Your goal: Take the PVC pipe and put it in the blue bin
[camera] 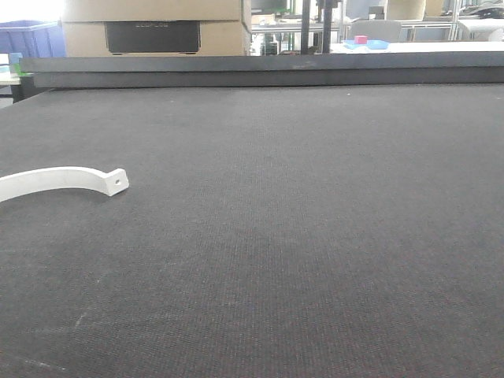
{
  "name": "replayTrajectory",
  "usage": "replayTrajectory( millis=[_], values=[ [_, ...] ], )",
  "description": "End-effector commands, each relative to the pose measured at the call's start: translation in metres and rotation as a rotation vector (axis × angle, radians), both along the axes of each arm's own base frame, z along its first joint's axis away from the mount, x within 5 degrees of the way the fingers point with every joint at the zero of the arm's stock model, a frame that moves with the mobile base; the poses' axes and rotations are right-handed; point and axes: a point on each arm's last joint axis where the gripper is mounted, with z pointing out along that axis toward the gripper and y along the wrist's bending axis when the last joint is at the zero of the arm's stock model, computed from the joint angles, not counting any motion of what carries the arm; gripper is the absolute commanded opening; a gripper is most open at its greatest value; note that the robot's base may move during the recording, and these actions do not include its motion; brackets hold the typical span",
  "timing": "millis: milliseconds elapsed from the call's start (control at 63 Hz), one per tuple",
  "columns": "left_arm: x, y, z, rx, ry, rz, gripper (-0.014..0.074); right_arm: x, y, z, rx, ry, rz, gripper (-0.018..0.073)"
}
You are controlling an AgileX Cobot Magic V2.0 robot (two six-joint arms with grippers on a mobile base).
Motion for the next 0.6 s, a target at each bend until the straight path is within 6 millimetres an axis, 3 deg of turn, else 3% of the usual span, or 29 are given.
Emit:
replayTrajectory(
  millis=[0, 302, 508, 588],
  values=[
    [-0.001, 0.0, 0.002, -0.007, -0.024, -0.002, -0.0111, -0.001, 0.0, 0.002, -0.013, -0.028, -0.008, -0.0168],
    [-0.002, 0.0, 0.008, 0.044, -0.094, 0.0, -0.0111, -0.001, 0.0, 0.002, -0.013, -0.028, -0.008, -0.0168],
    [-0.012, -0.001, 0.037, 0.028, -0.425, -0.009, -0.0111, -0.006, -0.002, 0.021, -0.011, -0.245, -0.024, -0.0168],
    [-0.014, 0.0, 0.041, -0.023, -0.473, -0.003, -0.0111, -0.008, -0.002, 0.024, 0.01, -0.285, -0.028, -0.0168]
  ],
)
